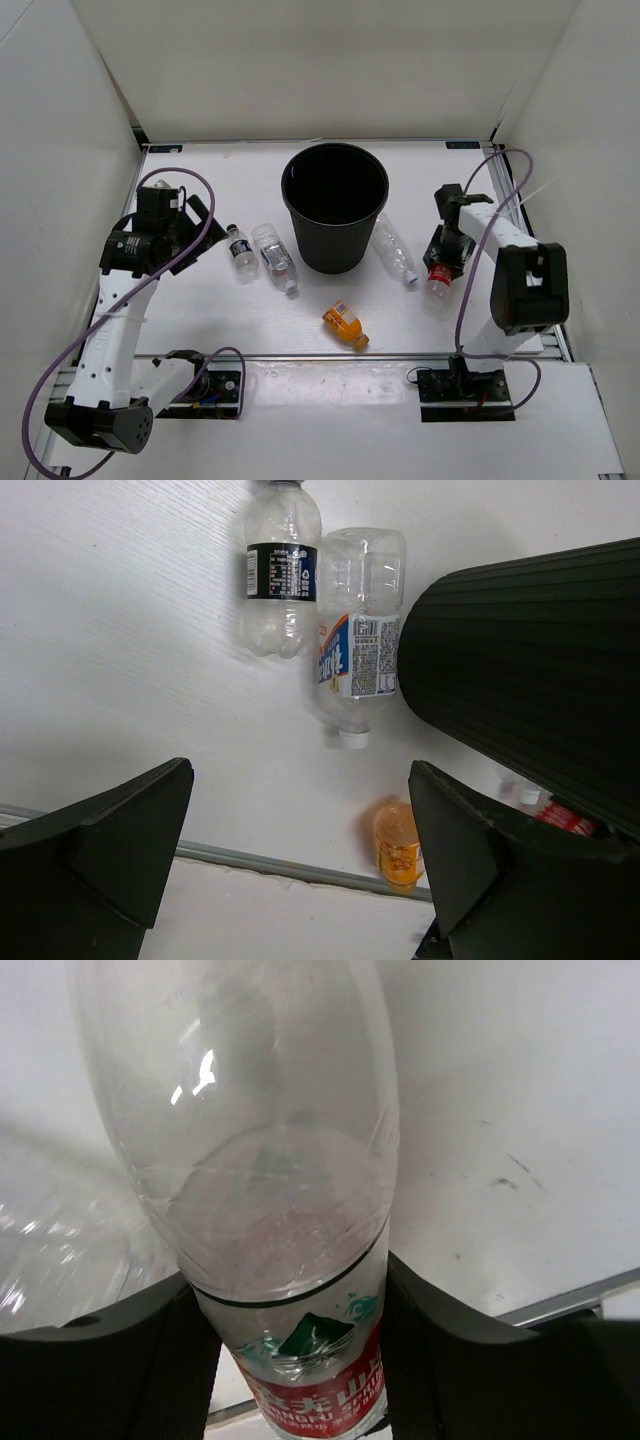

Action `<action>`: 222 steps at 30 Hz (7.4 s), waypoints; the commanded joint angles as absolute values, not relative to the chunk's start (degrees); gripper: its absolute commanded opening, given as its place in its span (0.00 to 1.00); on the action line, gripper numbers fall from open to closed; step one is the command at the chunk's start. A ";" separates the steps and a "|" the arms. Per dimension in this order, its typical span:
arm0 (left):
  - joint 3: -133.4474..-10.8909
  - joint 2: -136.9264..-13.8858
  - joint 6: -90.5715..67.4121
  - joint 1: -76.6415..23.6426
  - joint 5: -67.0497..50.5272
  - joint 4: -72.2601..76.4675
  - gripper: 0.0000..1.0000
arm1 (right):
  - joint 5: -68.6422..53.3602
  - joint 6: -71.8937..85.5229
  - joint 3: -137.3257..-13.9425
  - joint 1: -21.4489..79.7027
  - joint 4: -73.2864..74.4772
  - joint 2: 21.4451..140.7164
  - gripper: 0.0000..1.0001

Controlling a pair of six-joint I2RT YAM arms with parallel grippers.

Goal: Put the plastic bottles in the bin

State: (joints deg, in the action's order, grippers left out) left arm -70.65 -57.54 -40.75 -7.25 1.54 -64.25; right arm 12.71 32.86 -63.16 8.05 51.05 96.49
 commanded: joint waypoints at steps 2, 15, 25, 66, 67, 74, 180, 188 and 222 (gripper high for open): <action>-71.89 -58.01 -41.13 -7.47 2.99 -63.90 0.99 | 14.59 35.94 -73.95 6.77 59.04 85.45 0.45; -66.97 -60.38 -38.24 -7.47 2.55 -64.25 0.95 | 1.30 35.43 -108.61 21.50 46.85 80.75 0.63; -67.50 -60.21 -36.30 -7.47 5.44 -64.86 0.93 | 1.32 30.15 -129.10 34.53 50.88 100.20 1.00; -60.02 -61.26 -36.12 -7.47 5.88 -65.92 1.00 | -24.88 20.47 -75.06 9.67 26.89 113.29 0.51; -60.03 -61.78 -36.12 -7.47 5.89 -66.44 1.00 | -23.13 22.48 -74.19 8.97 27.85 112.33 0.46; -61.17 -61.27 -38.58 -7.47 7.12 -64.97 1.00 | -10.63 32.07 -69.35 -1.12 40.77 86.52 0.35; -61.27 -91.29 -38.22 -11.69 -16.90 -24.95 0.51 | -14.06 28.65 -75.67 12.92 52.03 56.25 1.00; -87.42 -73.21 -43.24 -14.49 1.23 -37.88 0.65 | -14.06 30.58 -71.64 12.92 52.03 55.72 1.00; -90.63 -70.05 -36.38 -16.53 11.61 -58.97 1.00 | 3.51 15.12 -34.63 52.19 16.01 47.19 1.00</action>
